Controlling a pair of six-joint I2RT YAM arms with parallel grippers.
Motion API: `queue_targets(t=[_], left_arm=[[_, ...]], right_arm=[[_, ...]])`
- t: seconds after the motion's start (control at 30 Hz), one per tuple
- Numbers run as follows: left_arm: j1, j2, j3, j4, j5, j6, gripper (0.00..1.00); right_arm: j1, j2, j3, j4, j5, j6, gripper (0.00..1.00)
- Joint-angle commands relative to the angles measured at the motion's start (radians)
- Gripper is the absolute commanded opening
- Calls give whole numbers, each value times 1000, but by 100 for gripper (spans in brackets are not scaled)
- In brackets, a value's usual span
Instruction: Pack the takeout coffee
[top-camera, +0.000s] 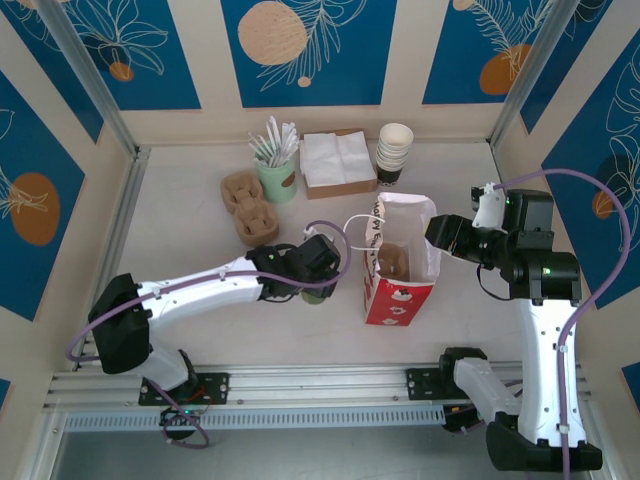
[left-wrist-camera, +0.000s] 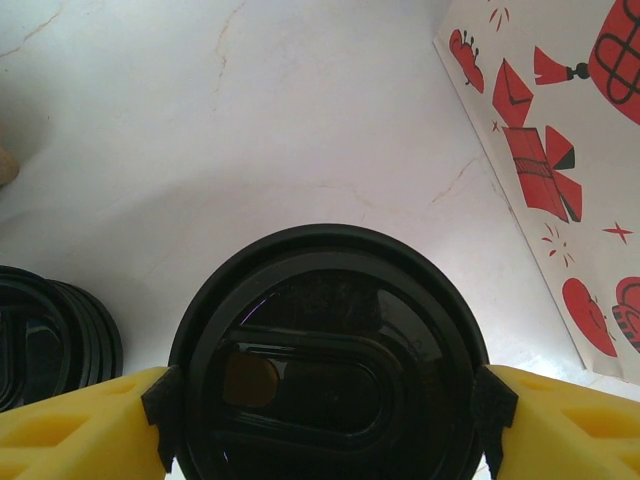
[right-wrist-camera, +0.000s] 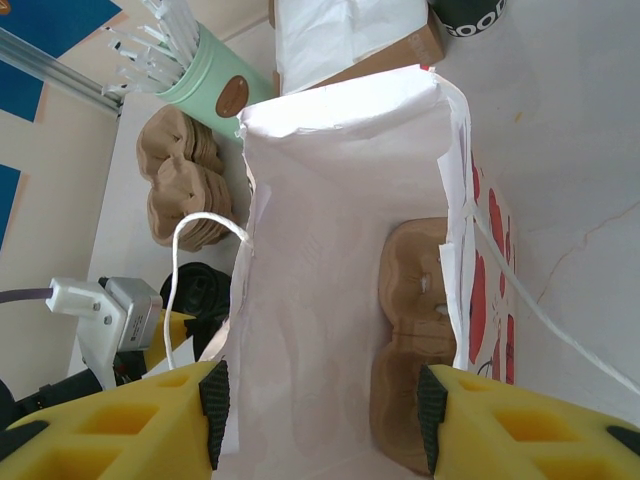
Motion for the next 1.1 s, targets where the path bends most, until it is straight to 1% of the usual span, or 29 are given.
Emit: queue_targets(t=[0.0, 0.1, 0.23, 0.33, 0.57, 0.77, 1.07], left_arm=[[-12, 5, 5, -36, -9, -17, 76], [-12, -13, 5, -41, -15, -21, 78], [-10, -37, 15, -53, -25, -27, 85], [-10, -43, 45, -75, -38, -29, 88], [-10, -58, 46, -73, -32, -29, 89], [-12, -46, 22, -56, -28, -29, 92], [-9, 0, 18, -50, -32, -37, 89]], right_arm=[[-2, -8, -7, -3, -9, 13, 55], [-2, -9, -7, -3, -11, 14, 55], [-4, -9, -8, -3, -11, 14, 55], [-5, -8, -12, -1, -14, 14, 55], [-5, -7, -13, 3, -25, 17, 55], [-5, -6, -12, 1, -30, 15, 55], [-8, -7, -16, 1, -39, 16, 55]])
